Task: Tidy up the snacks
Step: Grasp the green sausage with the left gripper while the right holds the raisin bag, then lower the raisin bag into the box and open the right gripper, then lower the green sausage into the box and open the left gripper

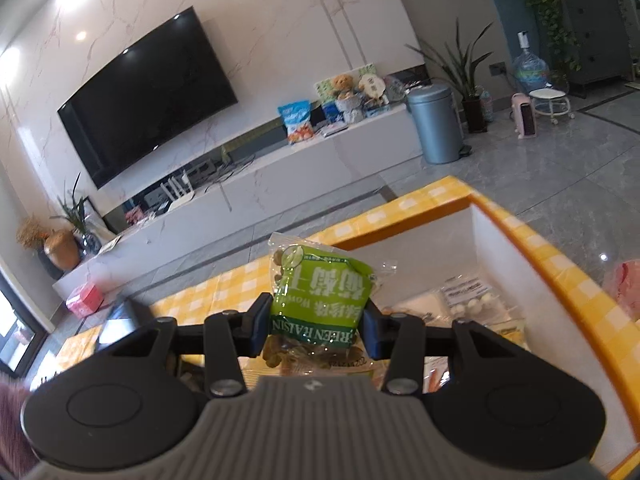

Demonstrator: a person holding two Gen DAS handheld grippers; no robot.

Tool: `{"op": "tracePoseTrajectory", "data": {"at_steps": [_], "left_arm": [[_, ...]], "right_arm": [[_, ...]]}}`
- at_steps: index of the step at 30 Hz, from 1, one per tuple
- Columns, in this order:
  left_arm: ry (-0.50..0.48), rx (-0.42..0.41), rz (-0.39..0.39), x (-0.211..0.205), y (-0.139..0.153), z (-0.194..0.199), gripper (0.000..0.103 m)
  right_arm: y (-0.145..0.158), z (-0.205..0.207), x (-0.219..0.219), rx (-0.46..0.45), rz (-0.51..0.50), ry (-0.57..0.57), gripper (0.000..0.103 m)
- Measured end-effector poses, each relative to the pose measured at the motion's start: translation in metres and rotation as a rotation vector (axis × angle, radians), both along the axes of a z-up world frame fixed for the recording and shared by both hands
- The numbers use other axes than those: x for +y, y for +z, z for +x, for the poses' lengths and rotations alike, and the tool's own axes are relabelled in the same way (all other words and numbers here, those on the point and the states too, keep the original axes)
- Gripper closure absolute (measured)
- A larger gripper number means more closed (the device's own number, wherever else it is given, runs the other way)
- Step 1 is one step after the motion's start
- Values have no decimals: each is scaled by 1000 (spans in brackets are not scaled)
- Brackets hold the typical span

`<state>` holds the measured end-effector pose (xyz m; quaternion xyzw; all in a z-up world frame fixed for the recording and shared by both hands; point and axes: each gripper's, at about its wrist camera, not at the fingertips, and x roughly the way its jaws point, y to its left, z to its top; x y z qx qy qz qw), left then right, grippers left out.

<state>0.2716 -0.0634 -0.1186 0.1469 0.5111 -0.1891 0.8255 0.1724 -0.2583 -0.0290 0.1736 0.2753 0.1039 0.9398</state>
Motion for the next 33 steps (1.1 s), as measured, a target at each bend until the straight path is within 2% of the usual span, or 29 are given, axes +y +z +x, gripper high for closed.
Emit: {"op": "tracePoseTrajectory", "data": {"at_steps": [4, 8, 11, 15, 19, 21, 22, 24, 26, 29, 30, 33], "left_arm": [[138, -16, -128, 16, 25, -26, 77], [241, -130, -263, 30, 60, -57, 77], [304, -192, -391, 41, 83, -75, 77], [296, -250, -469, 26, 110, -80, 77], [265, -243, -522, 7, 121, -70, 77], [254, -243, -528, -4, 120, -61, 77], [246, -242, -528, -9, 120, -56, 77], [237, -233, -530, -17, 117, -49, 77], [227, -223, -528, -26, 114, -41, 77], [214, -206, -522, -41, 106, -34, 77], [199, -203, -534, -43, 103, -33, 77], [191, -166, -567, -52, 90, -23, 77]], "right_arm": [[5, -5, -11, 9, -60, -41, 59], [8, -9, -17, 17, -175, -65, 59], [1, -7, -15, 65, -298, -47, 59], [-14, -3, -16, 146, -414, -17, 58], [-25, 1, -19, 264, -487, -40, 57], [-31, 2, -21, 306, -516, -57, 52], [-32, 3, -23, 317, -521, -70, 48], [-30, 2, -28, 309, -506, -74, 23], [-21, -5, -29, 240, -488, -66, 11], [-4, -19, -39, 141, -395, -61, 9], [0, -22, -45, 115, -359, -75, 5], [0, -21, -60, 85, -247, -99, 5]]}}
